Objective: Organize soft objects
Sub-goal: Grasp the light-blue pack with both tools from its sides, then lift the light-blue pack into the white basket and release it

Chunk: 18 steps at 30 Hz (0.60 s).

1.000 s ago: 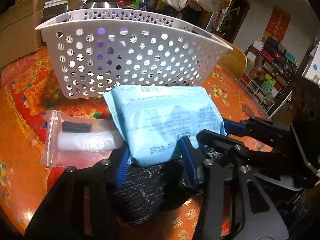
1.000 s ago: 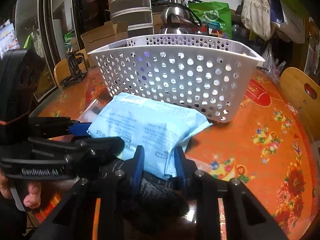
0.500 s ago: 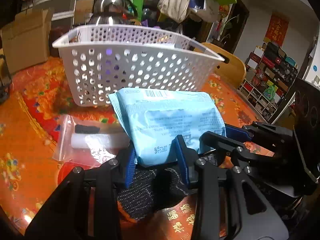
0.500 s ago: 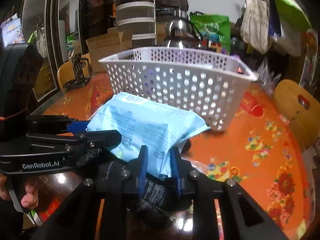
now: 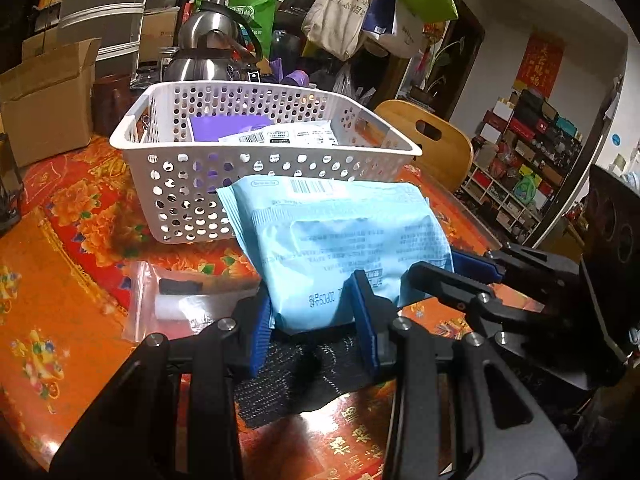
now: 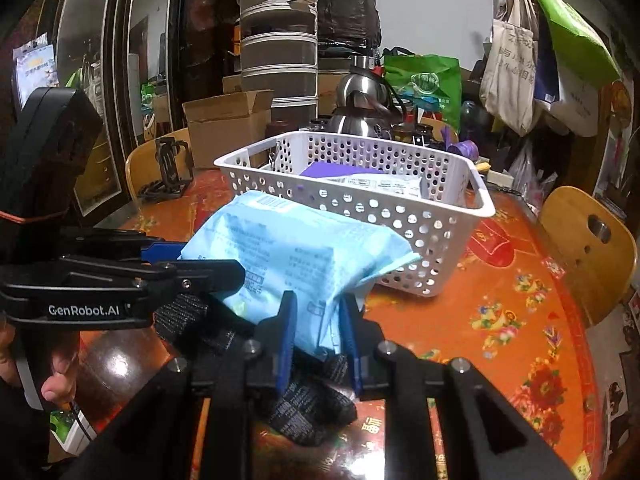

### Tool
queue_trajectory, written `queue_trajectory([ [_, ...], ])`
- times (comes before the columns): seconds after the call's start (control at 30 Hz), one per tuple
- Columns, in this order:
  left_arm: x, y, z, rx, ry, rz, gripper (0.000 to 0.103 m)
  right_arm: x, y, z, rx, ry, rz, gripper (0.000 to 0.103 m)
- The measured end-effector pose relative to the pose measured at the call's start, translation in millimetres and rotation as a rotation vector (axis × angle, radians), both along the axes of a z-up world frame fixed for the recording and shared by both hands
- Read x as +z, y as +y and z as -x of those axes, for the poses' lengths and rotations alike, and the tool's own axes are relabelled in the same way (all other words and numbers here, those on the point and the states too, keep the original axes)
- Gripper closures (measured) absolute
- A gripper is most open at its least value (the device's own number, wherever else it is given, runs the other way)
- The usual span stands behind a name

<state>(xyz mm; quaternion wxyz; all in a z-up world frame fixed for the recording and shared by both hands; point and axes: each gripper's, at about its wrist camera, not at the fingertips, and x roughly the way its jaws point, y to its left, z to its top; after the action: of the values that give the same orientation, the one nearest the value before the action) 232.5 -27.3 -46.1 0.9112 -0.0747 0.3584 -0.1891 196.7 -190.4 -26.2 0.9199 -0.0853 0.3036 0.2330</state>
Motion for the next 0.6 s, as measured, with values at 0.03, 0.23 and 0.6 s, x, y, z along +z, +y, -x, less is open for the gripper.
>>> queue_trajectory([
  [0.03,0.1,0.0,0.8,0.004,-0.002,-0.005,0.068,-1.1,0.7,0.7,0.001,0.001,0.000,0.083],
  [0.23,-11.2,-6.5,5.3,0.012,-0.027,-0.084,0.064,-10.6,4.3,2.1,0.011,0.014,0.004,0.083],
  [0.6,-16.1,-0.2,9.3,0.034,-0.056,-0.054,0.064,-9.0,6.4,6.3,0.016,-0.008,0.008,0.083],
])
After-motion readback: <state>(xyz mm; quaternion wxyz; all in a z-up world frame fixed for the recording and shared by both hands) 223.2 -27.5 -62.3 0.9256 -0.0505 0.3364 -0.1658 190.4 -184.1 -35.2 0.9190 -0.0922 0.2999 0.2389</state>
